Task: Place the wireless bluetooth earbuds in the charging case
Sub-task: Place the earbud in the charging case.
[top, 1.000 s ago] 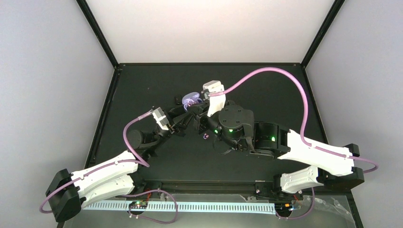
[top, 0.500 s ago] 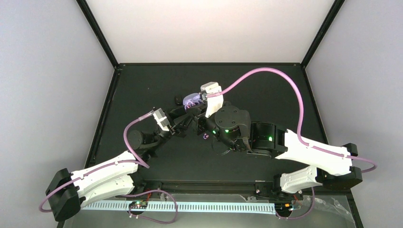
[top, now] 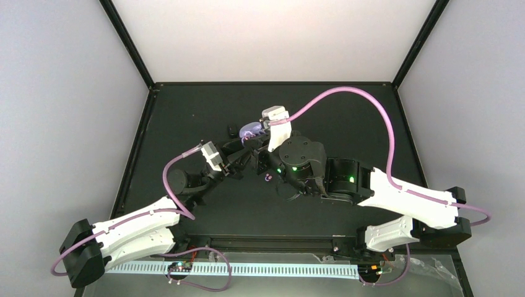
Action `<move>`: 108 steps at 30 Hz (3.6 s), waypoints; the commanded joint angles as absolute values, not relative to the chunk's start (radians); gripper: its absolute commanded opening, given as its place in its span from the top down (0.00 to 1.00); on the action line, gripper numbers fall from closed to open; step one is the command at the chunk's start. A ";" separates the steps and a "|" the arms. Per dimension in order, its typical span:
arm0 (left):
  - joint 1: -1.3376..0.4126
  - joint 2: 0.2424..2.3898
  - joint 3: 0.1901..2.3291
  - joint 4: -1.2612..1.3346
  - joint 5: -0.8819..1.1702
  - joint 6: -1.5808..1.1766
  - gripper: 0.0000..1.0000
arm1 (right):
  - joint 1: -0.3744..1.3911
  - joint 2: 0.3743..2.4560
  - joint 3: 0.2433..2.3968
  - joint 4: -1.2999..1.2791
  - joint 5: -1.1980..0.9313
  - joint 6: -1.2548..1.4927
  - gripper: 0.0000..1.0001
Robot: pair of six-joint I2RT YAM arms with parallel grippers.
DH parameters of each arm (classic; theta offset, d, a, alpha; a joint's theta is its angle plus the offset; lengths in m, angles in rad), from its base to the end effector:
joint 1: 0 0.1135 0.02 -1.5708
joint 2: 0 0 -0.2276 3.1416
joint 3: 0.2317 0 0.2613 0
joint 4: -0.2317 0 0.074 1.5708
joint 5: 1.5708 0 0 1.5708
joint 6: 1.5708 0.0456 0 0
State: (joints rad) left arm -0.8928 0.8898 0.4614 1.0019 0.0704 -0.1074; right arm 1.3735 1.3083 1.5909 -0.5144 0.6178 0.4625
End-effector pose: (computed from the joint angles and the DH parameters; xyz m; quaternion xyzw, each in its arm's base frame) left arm 0.1439 -0.1837 0.3041 0.2115 0.4297 -0.4356 0.7621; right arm 0.0840 0.2857 0.4363 -0.1592 0.7539 0.3249 0.5485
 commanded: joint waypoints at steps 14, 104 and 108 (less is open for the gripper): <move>-0.905 0.888 0.489 1.022 0.054 -0.092 0.98 | 1.344 1.324 1.575 -0.533 0.587 0.497 0.97; -0.906 0.888 0.481 0.992 0.050 -0.109 0.98 | 1.301 1.301 1.571 -0.547 0.598 0.492 0.83; -0.905 0.891 0.482 0.992 0.049 -0.106 0.98 | 1.299 1.299 1.565 -0.546 0.592 0.490 0.83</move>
State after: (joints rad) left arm -0.8982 0.8921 0.4614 0.9649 0.0444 -0.1074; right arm 1.3109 1.2949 1.5570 -0.5316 0.5785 0.4995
